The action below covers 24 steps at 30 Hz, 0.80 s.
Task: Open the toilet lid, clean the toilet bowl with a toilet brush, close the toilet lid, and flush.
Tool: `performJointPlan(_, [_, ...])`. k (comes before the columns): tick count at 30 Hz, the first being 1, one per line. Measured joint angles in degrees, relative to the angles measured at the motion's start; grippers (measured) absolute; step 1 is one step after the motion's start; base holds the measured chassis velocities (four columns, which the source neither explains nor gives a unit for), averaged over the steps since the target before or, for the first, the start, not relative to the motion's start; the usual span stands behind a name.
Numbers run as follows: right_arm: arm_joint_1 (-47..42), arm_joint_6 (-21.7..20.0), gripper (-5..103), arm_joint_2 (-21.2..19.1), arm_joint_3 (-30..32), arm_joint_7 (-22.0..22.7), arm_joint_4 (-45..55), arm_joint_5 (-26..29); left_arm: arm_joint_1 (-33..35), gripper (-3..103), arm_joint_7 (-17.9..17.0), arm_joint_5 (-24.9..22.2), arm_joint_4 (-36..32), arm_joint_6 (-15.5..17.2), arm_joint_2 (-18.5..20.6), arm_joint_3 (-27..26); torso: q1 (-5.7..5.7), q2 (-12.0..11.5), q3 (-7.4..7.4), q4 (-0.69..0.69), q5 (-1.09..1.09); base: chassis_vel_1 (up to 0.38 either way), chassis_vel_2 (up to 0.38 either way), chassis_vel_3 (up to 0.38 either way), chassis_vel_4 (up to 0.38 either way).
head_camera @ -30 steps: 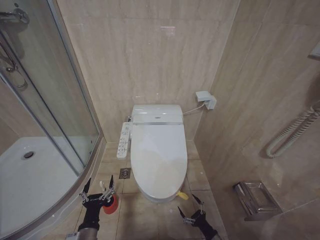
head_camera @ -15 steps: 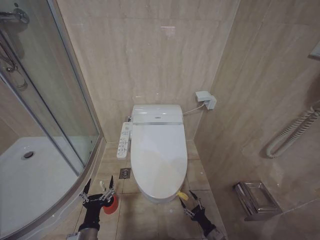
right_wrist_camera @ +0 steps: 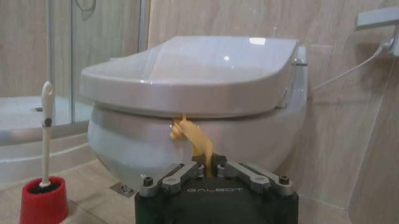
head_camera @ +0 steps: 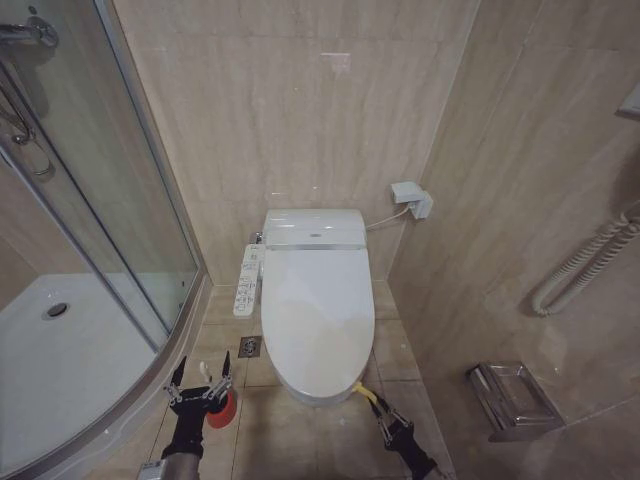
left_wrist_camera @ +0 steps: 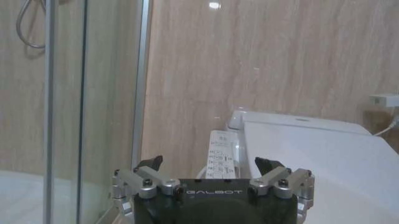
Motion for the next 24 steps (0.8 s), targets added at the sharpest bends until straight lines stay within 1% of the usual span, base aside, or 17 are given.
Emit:
performJointPlan(1, [-0.51,0.03,3,-0.1,0.18,-0.05,0.75,0.19,-0.09,100,0.0,0.0,0.11,0.0,0.05,0.09,0.0,0.0,0.0,0.0,0.0,0.0,0.0,0.0,0.0])
performJointPlan(7, [-4.09,0.11,3,-1.14,1.15,-0.34,6.5,1.3,-0.4,100,-0.01,-0.14,0.48,0.02,0.6,0.02,0.0,0.0,0.0,0.0,0.01,0.0,0.0,0.0,0.0])
performJointPlan(9, [-6.31,0.11,1,-1.8,1.94,-0.36,10.95,1.96,-0.6,100,-0.03,-0.27,0.76,0.02,0.87,-0.15,0.0,0.0,0.0,0.01,0.01,0.0,0.0,0.0,0.0])
performJointPlan(10, [-6.31,0.11,1,-1.8,1.94,-0.36,10.95,1.96,-0.6,100,-0.03,-0.27,0.76,0.02,0.87,-0.15,0.0,0.0,0.0,0.01,0.01,0.0,0.0,0.0,0.0])
performJointPlan(13, [-10.55,0.63,1,-2.87,3.53,0.23,19.64,4.49,-1.0,100,-0.05,-0.37,1.24,0.03,1.05,-0.37,0.0,0.0,0.0,0.0,0.0,0.0,0.0,0.0,0.0])
performJointPlan(15, [-11.4,0.74,1,-3.05,3.79,0.54,21.57,5.31,-1.11,100,-0.05,-0.38,1.37,0.02,1.05,-0.4,0.0,0.0,0.0,-0.01,0.0,0.0,0.0,0.0,0.0])
performJointPlan(17, [-13.47,0.54,1,-3.23,4.53,1.57,27.7,7.41,-1.46,100,-0.05,-0.39,1.99,0.03,1.08,-0.47,0.0,0.0,0.0,-0.01,0.0,0.0,0.0,0.0,0.0])
performJointPlan(18, [-13.47,0.54,1,-3.23,4.53,1.57,27.7,7.41,-1.46,100,-0.05,-0.39,1.99,0.03,1.08,-0.47,0.0,0.0,0.0,-0.01,0.0,0.0,0.0,0.0,0.0])
performJointPlan(21, [-14.16,-1.4,1,-3.25,5.13,2.71,35.24,9.48,-2.06,100,-0.06,-0.37,3.09,0.03,1.08,-0.67,0.0,0.0,0.0,-0.01,0.0,0.0,0.0,0.0,0.0])
performJointPlan(22, [-14.16,-1.4,1,-3.25,5.13,2.71,35.24,9.48,-2.06,100,-0.06,-0.37,3.09,0.03,1.08,-0.67,0.0,0.0,0.0,-0.01,0.0,0.0,0.0,0.0,0.0])
performJointPlan(24, [-13.88,-3.37,1,-3.57,5.35,3.36,39.75,11.09,-2.33,100,-0.08,-0.35,3.73,0.03,1.09,-0.88,0.0,0.0,0.0,-0.01,-0.01,0.0,0.0,0.0,0.0])
